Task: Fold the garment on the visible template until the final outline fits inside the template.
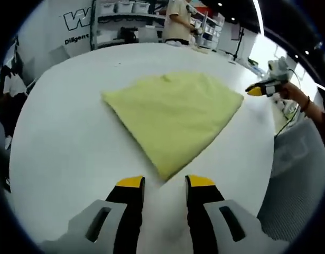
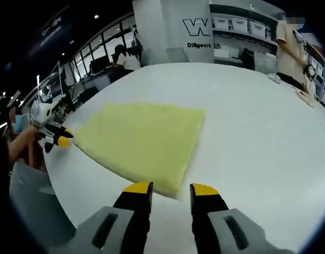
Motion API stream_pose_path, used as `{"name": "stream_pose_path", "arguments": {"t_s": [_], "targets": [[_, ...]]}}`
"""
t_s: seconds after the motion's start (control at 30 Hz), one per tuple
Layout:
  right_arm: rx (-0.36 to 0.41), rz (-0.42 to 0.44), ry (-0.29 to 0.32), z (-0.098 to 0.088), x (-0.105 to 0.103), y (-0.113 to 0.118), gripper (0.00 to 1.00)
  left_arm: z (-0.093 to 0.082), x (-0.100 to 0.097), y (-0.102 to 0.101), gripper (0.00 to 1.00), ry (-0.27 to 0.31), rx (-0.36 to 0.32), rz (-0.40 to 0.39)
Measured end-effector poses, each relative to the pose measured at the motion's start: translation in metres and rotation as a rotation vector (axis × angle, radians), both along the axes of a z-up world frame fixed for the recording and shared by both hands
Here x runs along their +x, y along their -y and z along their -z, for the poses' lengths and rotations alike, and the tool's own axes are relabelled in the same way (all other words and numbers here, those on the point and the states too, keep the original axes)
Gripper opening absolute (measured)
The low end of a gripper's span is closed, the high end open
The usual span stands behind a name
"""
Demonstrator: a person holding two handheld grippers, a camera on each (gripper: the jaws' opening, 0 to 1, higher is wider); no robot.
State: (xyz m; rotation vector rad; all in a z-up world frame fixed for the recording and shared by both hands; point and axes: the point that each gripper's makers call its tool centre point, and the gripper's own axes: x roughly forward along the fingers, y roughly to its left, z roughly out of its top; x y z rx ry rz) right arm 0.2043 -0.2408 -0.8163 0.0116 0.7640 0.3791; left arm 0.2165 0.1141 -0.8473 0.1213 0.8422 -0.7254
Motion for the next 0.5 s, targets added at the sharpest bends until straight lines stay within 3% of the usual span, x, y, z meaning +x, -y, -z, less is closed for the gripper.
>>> {"name": "stream_pose_path", "arguments": {"t_s": [0.1,0.2,0.33,0.5], "targets": [[0.009,0.002,0.008,-0.007,-0.002,-0.003,0.46,-0.008,-0.001,0.001,0.50,0.000,-0.032,-0.033],[0.016,0.001,0.026,-0.015,-0.006,-0.008,0.54,-0.019,-0.001,0.003,0.64,0.020,-0.061,-0.068],[0.029,-0.008,0.030,-0.021,-0.010,-0.015,0.65,-0.027,-0.006,0.004,0.65,0.039,-0.054,-0.069],[0.028,-0.017,0.045,-0.029,-0.015,-0.021,0.74,-0.037,-0.009,0.004,0.78,0.060,-0.047,-0.095]]}}
